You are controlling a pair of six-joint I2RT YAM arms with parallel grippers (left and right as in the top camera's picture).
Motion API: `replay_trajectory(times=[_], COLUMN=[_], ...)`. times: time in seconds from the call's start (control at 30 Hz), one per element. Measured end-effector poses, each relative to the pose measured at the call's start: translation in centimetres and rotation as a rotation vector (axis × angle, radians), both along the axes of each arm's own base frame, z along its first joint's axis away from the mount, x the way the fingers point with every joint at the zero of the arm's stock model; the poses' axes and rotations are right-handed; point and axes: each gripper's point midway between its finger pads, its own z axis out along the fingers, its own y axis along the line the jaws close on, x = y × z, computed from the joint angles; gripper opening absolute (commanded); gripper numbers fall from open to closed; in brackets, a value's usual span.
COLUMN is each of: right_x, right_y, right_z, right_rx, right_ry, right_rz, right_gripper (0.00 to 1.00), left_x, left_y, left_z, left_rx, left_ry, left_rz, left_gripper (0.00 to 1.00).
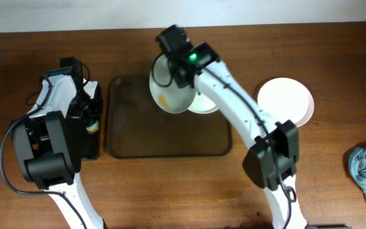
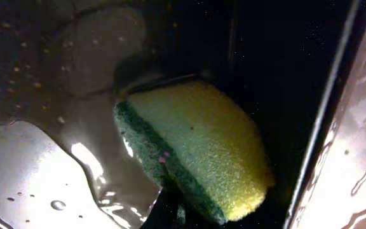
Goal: Clean dirty plates on tray and stack at the side
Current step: 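Lift the white plate and stack it on the pinkish plate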
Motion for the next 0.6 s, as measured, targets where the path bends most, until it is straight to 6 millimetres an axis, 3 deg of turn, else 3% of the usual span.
replay_trajectory(times=[0.1, 0.27, 0.37, 0.47, 0.53, 0.57, 0.6], right_x=[-2.3, -4.2, -4.2, -4.6, -5.0, -5.1, -5.4], right_y=[2.9, 4.0, 3.2, 2.4, 0.8, -1.0, -4.4], right_z=[2.3, 6.5, 7.5, 7.8, 9.3, 10.9, 12.8], right_rx=[-0.211, -0.383, -0.406, -0.369, -0.282, -0.22, -0.154], right_ry=[-0.157, -0.398, -0.453, -0.469, -0.444, -0.427, -0.389], right_rz=[0.036, -0.051, -0.108, -0.167, -0.212, -0.248, -0.308], right_gripper=[0.04, 0.04, 0.04, 0.04, 0.04, 0.04, 0.04], left_x=[0.7, 2.7, 3.9, 4.3, 4.3, 4.3, 4.3], left_y=[-0.1, -0.1, 0.0, 0.0, 0.0, 0.0, 0.0], left_z=[1.4, 8.3, 12.1, 12.7, 12.7, 12.7, 12.7], left_rx=[-0.018, -0.028, -0.025, -0.027, -0.028, -0.028, -0.028], left_ry=[0.018, -0.018, -0.082, -0.103, -0.105, -0.105, -0.105], left_rz=[0.023, 0.064, 0.091, 0.094, 0.097, 0.098, 0.098], left_gripper=[0.0, 0.0, 0.0, 0.0, 0.01, 0.01, 0.01])
